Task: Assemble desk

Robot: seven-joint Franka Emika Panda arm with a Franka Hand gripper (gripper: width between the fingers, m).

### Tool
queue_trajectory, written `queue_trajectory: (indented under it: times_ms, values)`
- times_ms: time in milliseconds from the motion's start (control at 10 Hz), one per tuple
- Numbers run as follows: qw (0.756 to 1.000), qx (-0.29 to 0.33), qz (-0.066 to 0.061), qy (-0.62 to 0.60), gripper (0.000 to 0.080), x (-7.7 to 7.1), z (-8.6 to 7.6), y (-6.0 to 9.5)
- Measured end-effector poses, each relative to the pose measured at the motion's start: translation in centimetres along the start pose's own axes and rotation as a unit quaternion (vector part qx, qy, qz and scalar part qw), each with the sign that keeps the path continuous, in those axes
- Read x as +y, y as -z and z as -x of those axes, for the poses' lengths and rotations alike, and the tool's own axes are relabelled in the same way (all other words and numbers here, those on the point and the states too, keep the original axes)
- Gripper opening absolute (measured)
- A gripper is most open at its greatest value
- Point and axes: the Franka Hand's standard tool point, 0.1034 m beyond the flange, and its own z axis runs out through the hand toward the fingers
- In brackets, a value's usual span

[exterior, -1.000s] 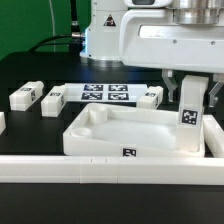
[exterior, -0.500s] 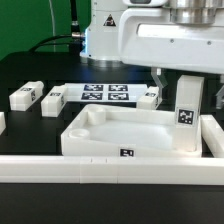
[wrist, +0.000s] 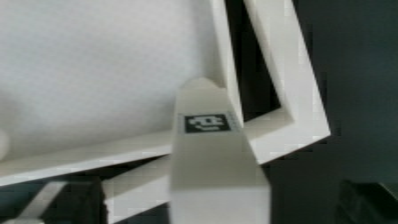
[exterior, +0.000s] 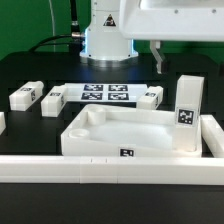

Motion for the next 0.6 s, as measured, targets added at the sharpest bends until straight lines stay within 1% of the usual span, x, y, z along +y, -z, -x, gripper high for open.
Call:
queue_trajectory:
  times_ms: [100, 300, 600]
  values:
    - [1.0, 0.002, 0.0, 0.002, 0.0649, 0.84, -0.21, 0.83]
    - [1.0, 0.001, 0.001, 0.006, 0.0649, 0.55, -0.06, 0.42]
    - [1.0, 0.0, 0.001, 0.006, 0.0649, 0.54, -0.04, 0.39]
